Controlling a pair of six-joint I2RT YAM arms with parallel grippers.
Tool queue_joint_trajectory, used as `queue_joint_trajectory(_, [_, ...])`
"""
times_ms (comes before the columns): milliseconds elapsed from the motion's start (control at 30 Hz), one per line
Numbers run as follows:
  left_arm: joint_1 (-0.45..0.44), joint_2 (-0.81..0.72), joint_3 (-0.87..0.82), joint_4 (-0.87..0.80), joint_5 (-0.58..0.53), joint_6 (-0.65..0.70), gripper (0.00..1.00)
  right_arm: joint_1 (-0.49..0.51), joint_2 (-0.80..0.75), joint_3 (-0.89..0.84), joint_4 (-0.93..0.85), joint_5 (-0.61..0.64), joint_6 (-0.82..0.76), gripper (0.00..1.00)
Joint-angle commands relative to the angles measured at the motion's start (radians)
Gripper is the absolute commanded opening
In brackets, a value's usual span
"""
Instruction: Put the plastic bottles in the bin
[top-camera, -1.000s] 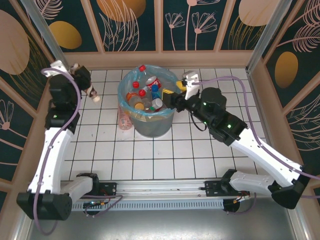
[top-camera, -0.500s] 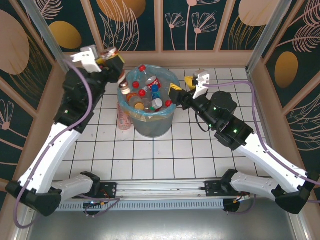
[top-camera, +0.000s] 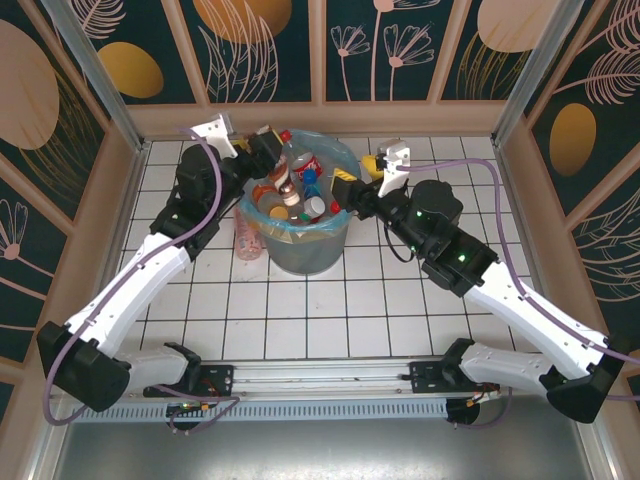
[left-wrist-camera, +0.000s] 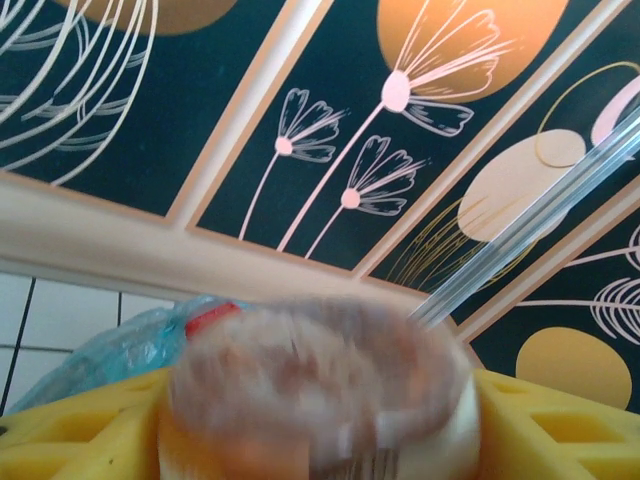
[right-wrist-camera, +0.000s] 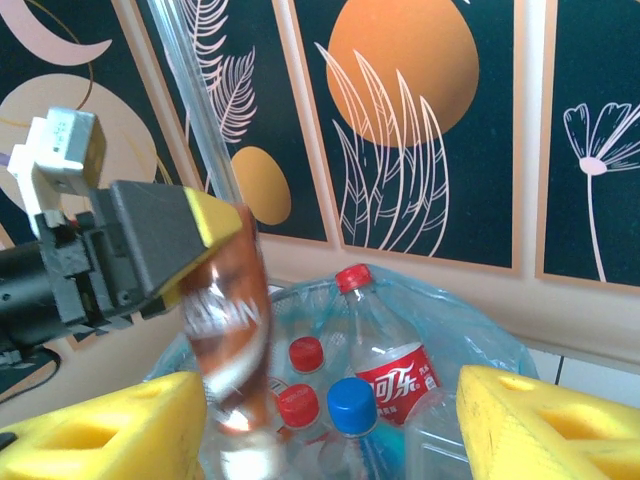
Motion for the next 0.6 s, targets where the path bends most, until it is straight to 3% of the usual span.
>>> queue_joint_trajectory(0, [-0.004,0.019,-0.015,0.051,0.009,-0.063,0.70,0.008,0.001,-0.011,0.033,0.006,0.024,0.68])
queue_joint_trajectory(167, [-0.004,0.011,-0.023,0.039,-0.038,-0.066,0.77,0.008,0.003,-0.015,0.024,0.003,0.024,0.68])
queue_joint_trajectory(400, [-0.003,-0.074,0.005,-0.006,-0.258,0.083,0.75,0.008,0.004,-0.022,0.014,0.002,0.023,0.68])
queue_joint_trajectory(567, [-0.002,0.079,0.232,-0.150,-0.262,0.244,0.71,0.008,0.020,-0.017,0.013,-0.012,0.030,0.68])
